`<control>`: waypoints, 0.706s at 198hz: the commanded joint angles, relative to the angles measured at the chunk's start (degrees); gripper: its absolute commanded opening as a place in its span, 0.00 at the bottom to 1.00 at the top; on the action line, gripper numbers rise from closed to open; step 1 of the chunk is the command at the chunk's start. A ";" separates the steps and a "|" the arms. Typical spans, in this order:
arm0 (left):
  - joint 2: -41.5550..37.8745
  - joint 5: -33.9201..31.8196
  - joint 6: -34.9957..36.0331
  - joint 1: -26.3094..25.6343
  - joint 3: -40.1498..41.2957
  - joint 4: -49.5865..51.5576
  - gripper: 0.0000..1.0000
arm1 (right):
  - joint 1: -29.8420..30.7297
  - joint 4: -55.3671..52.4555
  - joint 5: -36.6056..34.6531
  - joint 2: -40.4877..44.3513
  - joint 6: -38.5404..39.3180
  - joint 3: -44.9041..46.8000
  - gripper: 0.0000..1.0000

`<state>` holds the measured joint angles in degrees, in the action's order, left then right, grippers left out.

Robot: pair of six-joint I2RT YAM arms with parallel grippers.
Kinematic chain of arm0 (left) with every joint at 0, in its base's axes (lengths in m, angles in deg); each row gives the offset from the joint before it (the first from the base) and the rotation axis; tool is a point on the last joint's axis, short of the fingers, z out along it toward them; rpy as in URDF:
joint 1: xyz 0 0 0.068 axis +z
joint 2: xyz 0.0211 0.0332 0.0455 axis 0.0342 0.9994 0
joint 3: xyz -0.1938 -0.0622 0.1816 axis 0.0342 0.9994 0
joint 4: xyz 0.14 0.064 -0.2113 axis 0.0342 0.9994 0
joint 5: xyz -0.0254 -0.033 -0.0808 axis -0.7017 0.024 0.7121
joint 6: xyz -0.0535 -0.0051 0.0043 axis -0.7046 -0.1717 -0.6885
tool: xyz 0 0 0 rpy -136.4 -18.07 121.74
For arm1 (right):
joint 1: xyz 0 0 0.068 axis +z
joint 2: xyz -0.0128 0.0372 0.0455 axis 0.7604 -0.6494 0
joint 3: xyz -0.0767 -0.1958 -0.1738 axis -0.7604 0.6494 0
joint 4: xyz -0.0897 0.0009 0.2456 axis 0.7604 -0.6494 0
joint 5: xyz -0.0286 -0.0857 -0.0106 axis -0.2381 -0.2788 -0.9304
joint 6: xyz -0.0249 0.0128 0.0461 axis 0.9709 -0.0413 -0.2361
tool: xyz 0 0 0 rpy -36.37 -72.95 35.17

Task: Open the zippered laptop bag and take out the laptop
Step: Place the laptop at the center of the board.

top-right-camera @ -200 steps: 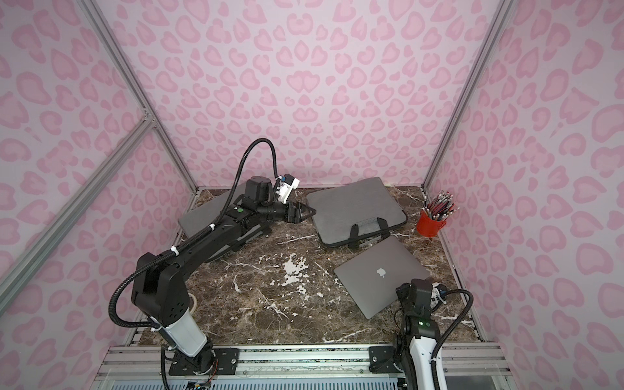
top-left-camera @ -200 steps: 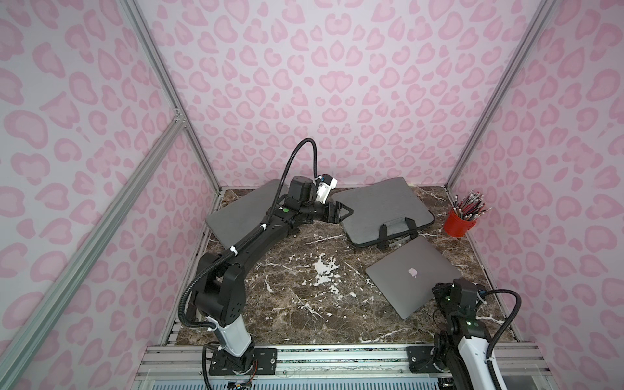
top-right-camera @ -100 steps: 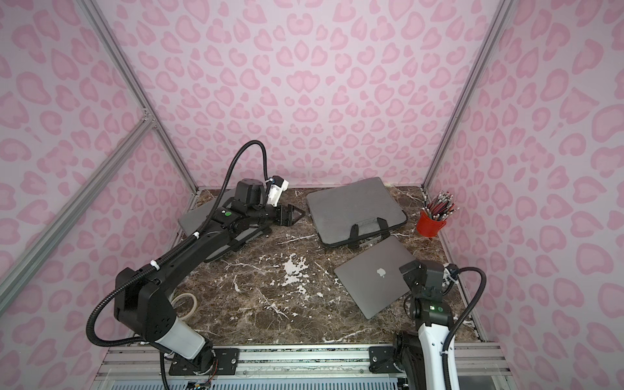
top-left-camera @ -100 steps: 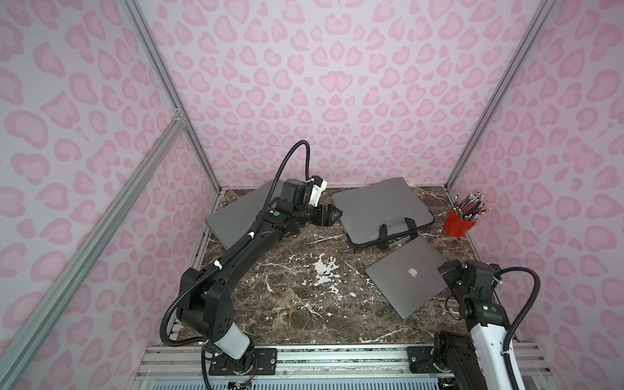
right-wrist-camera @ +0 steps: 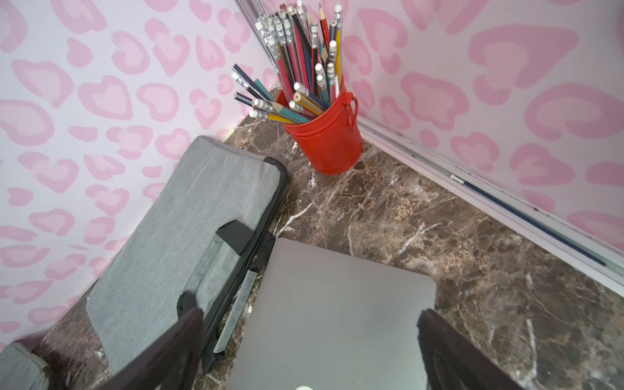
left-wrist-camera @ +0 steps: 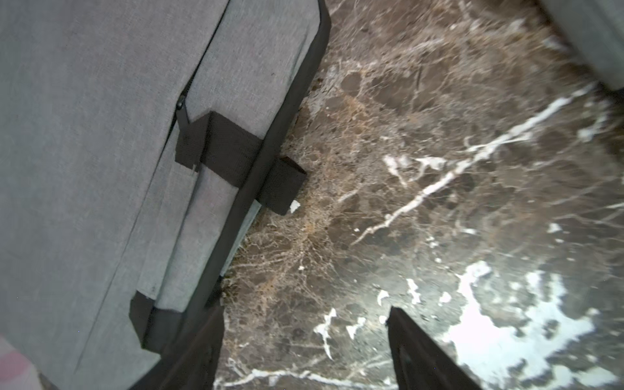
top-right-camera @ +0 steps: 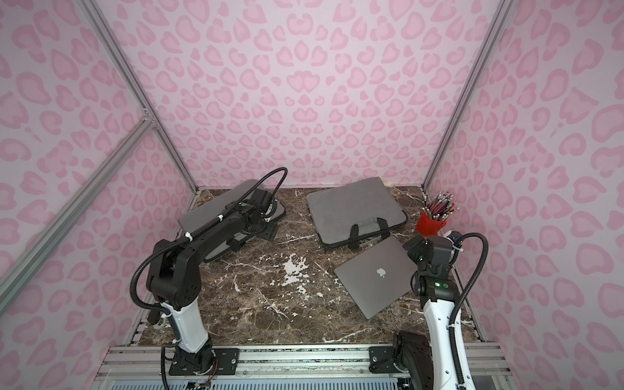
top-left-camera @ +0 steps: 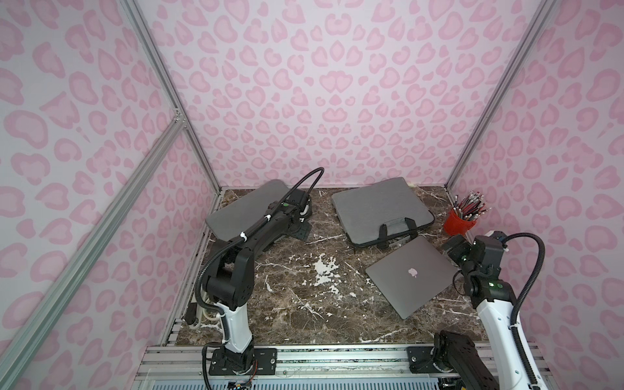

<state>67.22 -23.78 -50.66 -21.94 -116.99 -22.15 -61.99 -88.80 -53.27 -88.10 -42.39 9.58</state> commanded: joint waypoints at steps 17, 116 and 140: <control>8.46 -10.61 6.05 -0.01 -8.70 3.60 0.80 | -0.06 4.57 1.03 -0.85 0.22 0.85 0.99; 22.07 -14.81 9.36 2.43 -18.35 3.72 0.81 | -0.03 7.57 0.37 1.86 -1.87 3.46 0.99; 24.13 -14.96 9.92 2.61 -18.83 3.78 0.72 | -0.11 8.38 0.55 2.22 -2.55 4.27 0.99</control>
<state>89.63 -37.46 -41.77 -19.54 -135.16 -19.53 -62.04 -82.25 -52.48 -86.11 -44.16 12.95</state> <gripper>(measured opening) 0.759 0.990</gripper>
